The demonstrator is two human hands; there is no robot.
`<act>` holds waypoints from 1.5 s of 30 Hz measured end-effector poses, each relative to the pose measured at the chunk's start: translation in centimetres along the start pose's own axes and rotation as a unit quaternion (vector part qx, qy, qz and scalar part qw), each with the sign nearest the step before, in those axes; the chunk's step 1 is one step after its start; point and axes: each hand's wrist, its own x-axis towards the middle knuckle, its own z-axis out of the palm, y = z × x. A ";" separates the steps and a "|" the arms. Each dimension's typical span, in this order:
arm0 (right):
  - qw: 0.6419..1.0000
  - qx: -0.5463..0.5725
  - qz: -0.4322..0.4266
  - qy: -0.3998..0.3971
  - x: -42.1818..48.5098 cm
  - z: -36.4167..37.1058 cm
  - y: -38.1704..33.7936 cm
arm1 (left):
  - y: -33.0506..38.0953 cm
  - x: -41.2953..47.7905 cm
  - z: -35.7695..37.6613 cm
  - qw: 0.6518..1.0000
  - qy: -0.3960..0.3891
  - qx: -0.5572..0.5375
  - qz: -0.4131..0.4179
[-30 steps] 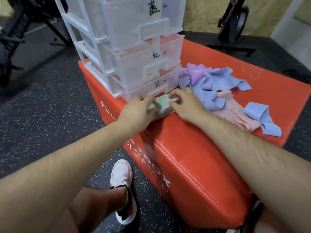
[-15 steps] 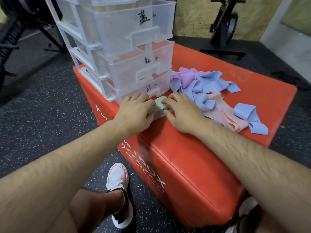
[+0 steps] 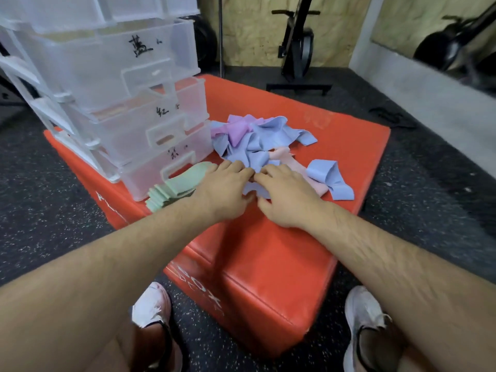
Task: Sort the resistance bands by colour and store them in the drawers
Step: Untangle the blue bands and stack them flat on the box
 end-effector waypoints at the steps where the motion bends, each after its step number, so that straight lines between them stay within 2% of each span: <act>1: 1.000 0.000 0.013 -0.005 -0.4 -0.4 0.9 | 0.8 0.8 0.1 1.000 -0.011 -0.007 0.007; 6: 0.996 0.001 0.077 -0.037 -2.2 -2.0 5.8 | 4.8 4.7 0.6 0.996 -0.056 -0.059 0.040; 13: 0.992 0.022 0.098 -0.073 -2.0 -1.9 8.9 | 5.5 5.8 1.3 0.991 -0.133 -0.015 0.031; 17: 0.993 0.034 0.074 -0.083 -1.1 -1.7 8.3 | 3.6 4.8 1.6 0.996 -0.083 -0.031 0.005; 21: 0.994 0.030 0.052 -0.096 -0.5 -1.2 7.6 | 2.8 4.2 2.4 0.998 -0.050 -0.022 0.018; 26: 0.990 0.022 0.059 -0.127 -0.7 -0.3 8.0 | 2.8 4.4 2.9 0.994 -0.091 -0.042 0.034; 29: 0.991 0.032 0.075 -0.110 -0.6 0.1 8.2 | 2.8 4.5 3.1 0.993 -0.065 -0.086 0.053; 32: 0.990 0.041 0.122 -0.064 0.0 0.2 8.5 | 2.7 5.0 2.6 0.989 -0.043 -0.141 0.024; 36: 0.969 0.126 0.211 0.034 1.1 -0.8 9.2 | 3.2 6.4 0.7 0.964 0.073 -0.252 -0.047; 39: 0.954 0.169 0.233 0.079 1.7 -1.9 9.5 | 3.8 7.8 -1.0 0.925 0.134 -0.342 -0.100; 42: 0.942 0.222 0.220 0.121 2.2 -3.4 8.7 | 4.4 8.9 -2.6 0.884 0.161 -0.426 -0.109; 45: 0.940 0.259 0.166 0.147 2.7 -4.4 7.6 | 4.8 9.3 -4.0 0.839 0.185 -0.497 -0.118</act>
